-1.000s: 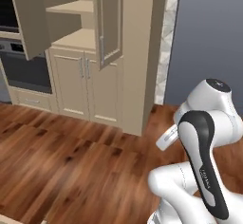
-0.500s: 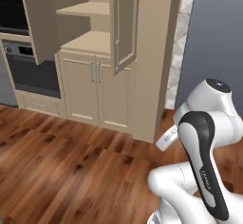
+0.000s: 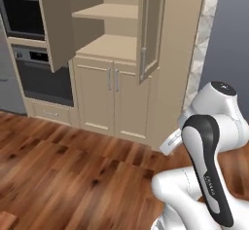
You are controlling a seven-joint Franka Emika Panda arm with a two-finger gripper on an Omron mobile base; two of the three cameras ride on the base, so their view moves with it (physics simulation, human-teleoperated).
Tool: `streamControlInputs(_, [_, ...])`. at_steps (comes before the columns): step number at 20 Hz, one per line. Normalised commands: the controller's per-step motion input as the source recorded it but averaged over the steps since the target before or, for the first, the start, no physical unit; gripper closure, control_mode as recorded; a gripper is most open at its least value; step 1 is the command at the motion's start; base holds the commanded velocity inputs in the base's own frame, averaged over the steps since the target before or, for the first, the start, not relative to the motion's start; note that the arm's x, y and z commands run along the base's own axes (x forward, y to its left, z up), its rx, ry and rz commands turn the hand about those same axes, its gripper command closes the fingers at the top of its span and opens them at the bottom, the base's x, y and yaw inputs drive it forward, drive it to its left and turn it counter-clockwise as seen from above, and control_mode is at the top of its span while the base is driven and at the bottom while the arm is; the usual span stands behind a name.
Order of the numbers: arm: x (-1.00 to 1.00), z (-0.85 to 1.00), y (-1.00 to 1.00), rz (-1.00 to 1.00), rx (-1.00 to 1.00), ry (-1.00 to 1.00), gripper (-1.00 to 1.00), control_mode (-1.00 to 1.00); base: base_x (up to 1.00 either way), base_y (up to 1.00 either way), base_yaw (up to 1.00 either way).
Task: Collect the paprika, ketchup, and shaker from the cabinet and place them next to the stove.
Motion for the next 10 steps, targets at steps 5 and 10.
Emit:
streamControlInputs(5, [0.00,0.00,0.00,0.00,0.00,0.00,-1.00,1.00,0.71,0.26,-0.07])
streamControlInputs(10, [0.00,0.00,0.00,0.00,0.00,0.00,-1.00,1.00,0.54,0.20,-0.19])
